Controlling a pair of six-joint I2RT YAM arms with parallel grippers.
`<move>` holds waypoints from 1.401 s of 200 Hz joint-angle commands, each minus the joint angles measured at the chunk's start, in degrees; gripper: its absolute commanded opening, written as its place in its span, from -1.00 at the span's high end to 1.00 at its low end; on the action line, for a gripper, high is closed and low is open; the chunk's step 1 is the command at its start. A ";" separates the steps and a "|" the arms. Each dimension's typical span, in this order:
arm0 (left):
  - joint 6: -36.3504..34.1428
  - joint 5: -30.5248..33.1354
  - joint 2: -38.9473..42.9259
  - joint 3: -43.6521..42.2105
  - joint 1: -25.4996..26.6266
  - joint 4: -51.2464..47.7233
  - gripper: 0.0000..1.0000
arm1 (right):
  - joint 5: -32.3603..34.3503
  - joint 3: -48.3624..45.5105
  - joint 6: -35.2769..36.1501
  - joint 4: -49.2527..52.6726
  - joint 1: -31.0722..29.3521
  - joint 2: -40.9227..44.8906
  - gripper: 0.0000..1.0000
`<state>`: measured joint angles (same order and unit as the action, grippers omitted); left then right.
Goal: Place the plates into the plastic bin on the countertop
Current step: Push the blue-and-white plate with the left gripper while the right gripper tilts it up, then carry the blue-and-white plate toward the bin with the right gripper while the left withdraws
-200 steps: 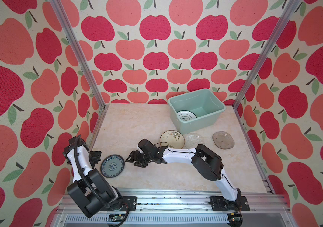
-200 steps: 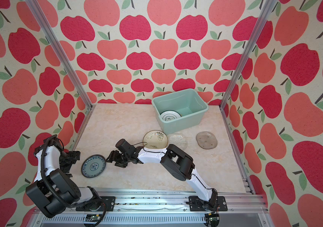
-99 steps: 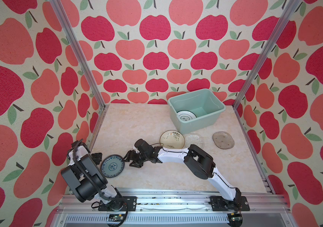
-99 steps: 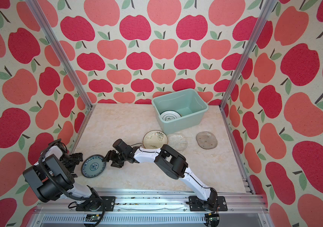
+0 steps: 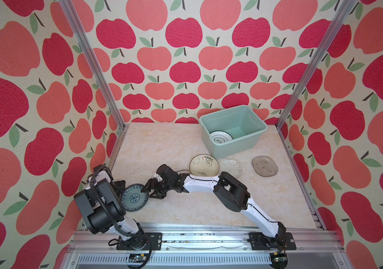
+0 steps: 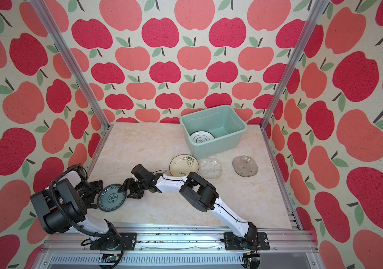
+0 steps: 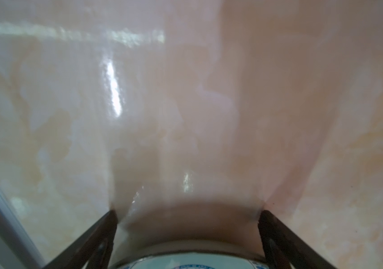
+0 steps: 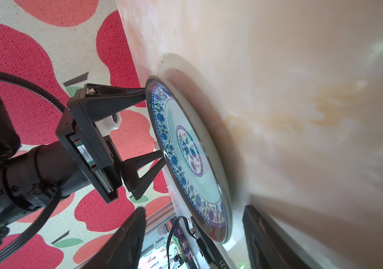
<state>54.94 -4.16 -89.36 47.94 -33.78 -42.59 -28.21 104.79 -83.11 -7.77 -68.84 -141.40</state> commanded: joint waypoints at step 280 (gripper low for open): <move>1.85 -5.20 30.70 14.90 19.80 -8.84 -1.00 | 13.43 -15.08 31.69 30.78 11.74 36.53 0.87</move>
<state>58.83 -8.34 -64.53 60.31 -16.84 -50.52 -16.97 91.00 -62.76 12.80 -61.19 -111.72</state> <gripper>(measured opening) 0.994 0.118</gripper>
